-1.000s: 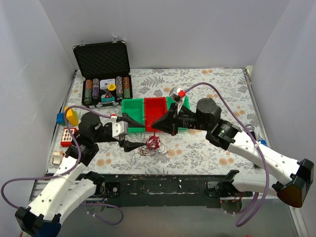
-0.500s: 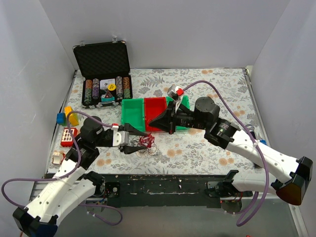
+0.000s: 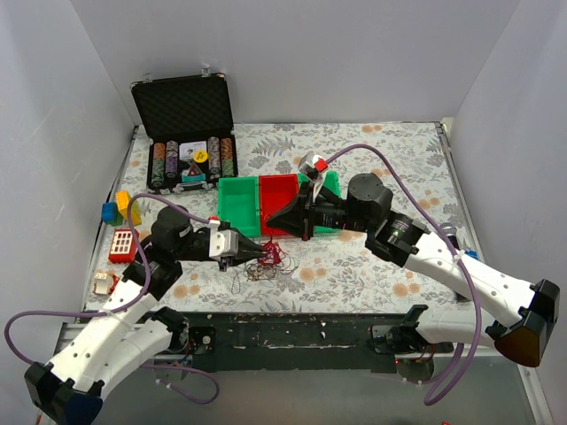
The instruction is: Untangle the cables
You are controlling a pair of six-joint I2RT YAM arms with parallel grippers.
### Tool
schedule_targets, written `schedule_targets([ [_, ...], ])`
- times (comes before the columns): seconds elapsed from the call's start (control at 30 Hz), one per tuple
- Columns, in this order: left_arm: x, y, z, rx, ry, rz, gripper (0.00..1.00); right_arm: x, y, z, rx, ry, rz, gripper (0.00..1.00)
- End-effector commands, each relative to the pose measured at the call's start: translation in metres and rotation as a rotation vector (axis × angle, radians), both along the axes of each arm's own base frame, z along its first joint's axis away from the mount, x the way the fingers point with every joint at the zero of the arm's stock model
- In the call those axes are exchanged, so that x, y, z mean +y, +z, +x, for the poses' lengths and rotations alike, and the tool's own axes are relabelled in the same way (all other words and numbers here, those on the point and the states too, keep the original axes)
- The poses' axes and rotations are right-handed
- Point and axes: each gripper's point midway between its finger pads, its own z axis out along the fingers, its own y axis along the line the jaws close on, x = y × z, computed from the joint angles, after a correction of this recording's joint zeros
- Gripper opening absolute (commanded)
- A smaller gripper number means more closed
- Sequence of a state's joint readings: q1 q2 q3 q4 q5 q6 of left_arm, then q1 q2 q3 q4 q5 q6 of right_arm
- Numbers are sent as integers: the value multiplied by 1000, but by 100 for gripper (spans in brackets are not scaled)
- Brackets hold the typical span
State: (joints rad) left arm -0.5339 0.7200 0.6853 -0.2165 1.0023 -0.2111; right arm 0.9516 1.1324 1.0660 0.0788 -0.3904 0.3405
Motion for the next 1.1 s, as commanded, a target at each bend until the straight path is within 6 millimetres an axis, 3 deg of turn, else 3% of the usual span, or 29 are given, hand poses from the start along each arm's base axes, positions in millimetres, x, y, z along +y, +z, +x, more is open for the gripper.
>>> schedule_targets([
  [0.0, -2, 7, -7, -1, -24, -10, 11, 2, 40, 2, -75, -9, 94, 1],
  [0.3, -12, 4, -13, 40, -53, 3, 14, 13, 61, 3, -86, 21, 145, 1],
  [0.57, -14, -14, 5, 74, 38, 26, 11, 15, 86, -12, -91, 89, 215, 1],
  [1.07, -13, -52, -2, 139, 43, 52, 17, -6, 164, -35, -195, 115, 366, 1],
])
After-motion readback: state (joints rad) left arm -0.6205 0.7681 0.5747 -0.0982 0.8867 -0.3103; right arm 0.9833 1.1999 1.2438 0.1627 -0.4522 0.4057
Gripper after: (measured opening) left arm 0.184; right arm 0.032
